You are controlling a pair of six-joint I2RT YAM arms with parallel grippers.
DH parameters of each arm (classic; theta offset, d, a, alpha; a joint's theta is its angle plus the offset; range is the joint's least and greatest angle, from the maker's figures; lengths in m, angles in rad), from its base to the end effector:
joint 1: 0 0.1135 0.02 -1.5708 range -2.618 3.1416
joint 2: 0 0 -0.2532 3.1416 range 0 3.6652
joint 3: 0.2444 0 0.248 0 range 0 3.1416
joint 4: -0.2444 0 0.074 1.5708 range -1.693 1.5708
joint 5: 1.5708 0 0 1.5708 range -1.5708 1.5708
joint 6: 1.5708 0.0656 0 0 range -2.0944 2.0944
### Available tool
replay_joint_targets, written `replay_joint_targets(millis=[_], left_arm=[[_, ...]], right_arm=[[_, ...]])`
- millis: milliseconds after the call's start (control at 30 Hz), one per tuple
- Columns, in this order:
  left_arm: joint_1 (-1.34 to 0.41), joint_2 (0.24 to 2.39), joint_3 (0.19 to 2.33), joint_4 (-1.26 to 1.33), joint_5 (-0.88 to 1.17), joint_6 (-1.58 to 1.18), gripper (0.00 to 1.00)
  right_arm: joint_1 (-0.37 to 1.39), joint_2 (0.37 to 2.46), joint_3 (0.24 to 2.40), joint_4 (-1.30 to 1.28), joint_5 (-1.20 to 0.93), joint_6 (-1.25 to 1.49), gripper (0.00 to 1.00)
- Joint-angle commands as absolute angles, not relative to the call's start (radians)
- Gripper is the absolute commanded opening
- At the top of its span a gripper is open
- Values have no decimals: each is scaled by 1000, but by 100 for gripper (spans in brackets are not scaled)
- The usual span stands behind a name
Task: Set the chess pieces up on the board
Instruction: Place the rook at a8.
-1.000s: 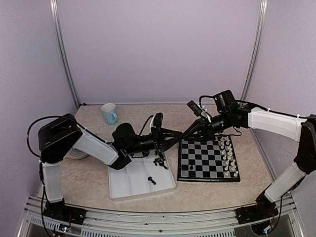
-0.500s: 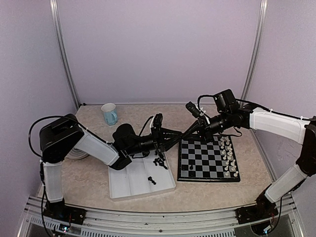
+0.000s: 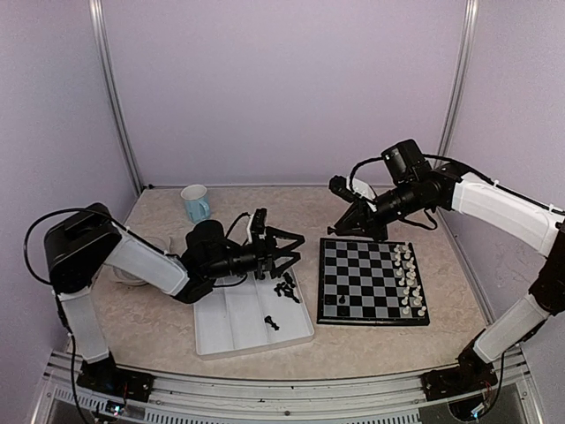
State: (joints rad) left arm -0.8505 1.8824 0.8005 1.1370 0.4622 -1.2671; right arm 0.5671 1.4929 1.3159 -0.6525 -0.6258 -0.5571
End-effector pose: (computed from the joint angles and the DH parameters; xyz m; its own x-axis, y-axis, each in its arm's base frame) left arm 0.2393 -0.3170 0.1776 -0.9113 -0.2564 -0.3220 0.3237 0.0370 -0.9454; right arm 0.2607 0.2116 0.2888 -0.1215 -0.5854 -0.8016 -0.9817 0.1904 0.0097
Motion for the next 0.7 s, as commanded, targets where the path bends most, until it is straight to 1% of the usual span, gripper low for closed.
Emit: replay_joint_targets(millis=[0,100,233,467,667], left_arm=[[-822,1699,800,747,323,-980,82],[-829,1575,880,378,121,-776,84],[-824,1485,929,131,-90,-637,86],[-797,1400,916,-51,-261,-597,88],[-768,1338,865,-69,-279,-610,90]], right_arm=[[616,1526,1380,-832,-450,-756,1],[669,1541,1386,-872,-369,-816,1],[744,1578,1379,-923,-292,-873,2],[881,1646,1349,-956,-197,-888,2],[976,1691,1288,-965,-52,-899,2]])
